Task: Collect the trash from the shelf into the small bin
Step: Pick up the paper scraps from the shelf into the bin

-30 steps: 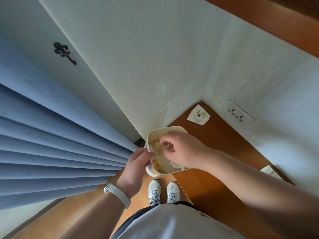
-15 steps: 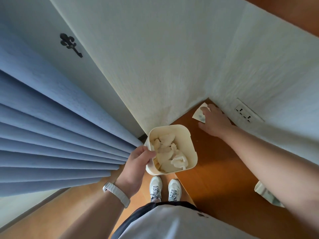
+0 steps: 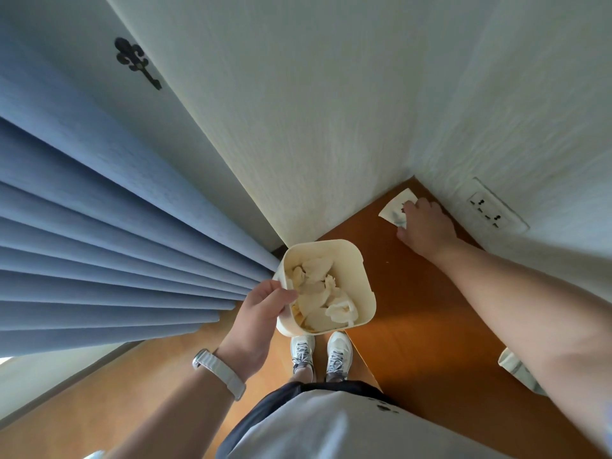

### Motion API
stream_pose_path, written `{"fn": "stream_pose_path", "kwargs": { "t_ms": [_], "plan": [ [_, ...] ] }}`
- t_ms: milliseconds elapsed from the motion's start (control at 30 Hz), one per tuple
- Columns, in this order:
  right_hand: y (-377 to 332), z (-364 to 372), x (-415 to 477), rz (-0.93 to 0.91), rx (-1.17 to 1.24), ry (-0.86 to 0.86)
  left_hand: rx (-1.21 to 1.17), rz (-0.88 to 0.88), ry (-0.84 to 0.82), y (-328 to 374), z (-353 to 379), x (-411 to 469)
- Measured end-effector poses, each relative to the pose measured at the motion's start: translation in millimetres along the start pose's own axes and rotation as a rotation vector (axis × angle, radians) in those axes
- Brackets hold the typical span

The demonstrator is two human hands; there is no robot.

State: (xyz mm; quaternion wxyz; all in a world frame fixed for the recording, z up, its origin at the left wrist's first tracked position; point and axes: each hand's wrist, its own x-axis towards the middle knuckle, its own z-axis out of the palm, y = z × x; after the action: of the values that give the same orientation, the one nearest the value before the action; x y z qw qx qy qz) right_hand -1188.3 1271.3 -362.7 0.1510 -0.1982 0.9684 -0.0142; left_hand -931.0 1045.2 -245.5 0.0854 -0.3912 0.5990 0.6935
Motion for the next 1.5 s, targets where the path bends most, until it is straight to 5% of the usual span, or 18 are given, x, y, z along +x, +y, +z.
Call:
{"fn": "stream_pose_path", "kwargs": {
  "t_ms": [267,567,767,1200,1367,1500],
  "plan": [
    [3.5,8.6,-7.7,-0.013,0.03,0.076,0.03,0.003,-0.033,3.7,7.5,1.7],
    [3.8,20.6,-6.7,0.36,0.485,0.078,0.025,-0.015,-0.042,3.1,9.7,5.8],
    [7.0,19.6,-1.9,0.39,0.53,-0.002,0.028,-0.012,-0.054,4.8,13.9,12.0],
    [-1.9,-34.7,-45.2,0.408,1.047,0.074,0.025,0.018,-0.128,16.8,26.2,24.9],
    [-19.2,-89.3,-90.4,0.278,1.141,0.164,0.036,0.053,-0.154,23.1,26.5,22.7],
    [-39.2,-130.3,-128.1,-0.007,1.039,0.13,0.063,0.046,-0.199,32.6,23.6,21.5]
  ]
}}
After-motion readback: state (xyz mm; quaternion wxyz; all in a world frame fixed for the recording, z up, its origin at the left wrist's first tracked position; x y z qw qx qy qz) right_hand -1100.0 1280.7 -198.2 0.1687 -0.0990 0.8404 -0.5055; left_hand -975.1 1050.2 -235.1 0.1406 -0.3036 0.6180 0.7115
